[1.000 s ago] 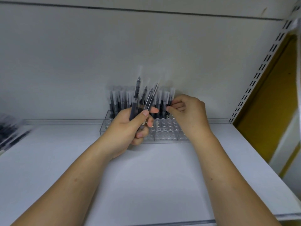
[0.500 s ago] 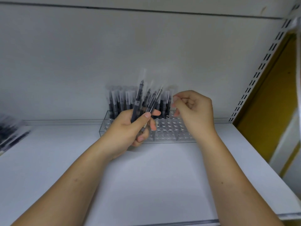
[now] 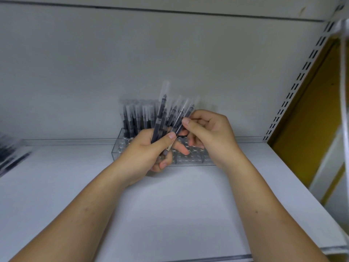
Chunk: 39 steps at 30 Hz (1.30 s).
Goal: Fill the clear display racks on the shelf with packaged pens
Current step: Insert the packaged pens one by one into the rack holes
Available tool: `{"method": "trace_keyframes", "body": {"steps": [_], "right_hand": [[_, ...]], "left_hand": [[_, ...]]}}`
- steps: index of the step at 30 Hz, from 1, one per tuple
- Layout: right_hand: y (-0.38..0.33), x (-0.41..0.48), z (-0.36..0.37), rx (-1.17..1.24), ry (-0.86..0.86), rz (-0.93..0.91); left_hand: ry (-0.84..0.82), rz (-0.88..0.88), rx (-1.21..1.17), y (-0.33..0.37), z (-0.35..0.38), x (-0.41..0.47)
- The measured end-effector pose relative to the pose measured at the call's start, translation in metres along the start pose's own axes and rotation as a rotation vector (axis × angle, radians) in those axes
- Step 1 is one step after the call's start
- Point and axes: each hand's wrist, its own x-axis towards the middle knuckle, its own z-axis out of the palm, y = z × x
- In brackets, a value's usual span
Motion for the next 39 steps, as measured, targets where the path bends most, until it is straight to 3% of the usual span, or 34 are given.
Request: {"method": "trace_keyframes", "body": {"steps": [9, 14, 23, 39], "right_hand": [[0.001, 0.012, -0.017, 0.226, 0.319, -0.162], [0.005, 0.015, -0.024, -0.008, 0.491, -0.285], [0.024, 0.016, -0.021, -0.390, 0.372, -0.285], [0.029, 0.011, -0.022, -0.763, 0.242, -0.111]], "left_hand": [[0.037, -0.018, -0.096, -0.001, -0.002, 0.001], [0.045, -0.026, -0.101, -0.001, -0.004, 0.000], [0.043, -0.042, -0.105, -0.001, -0.005, 0.000], [0.050, -0.055, -0.098, 0.002, -0.001, -0.001]]}}
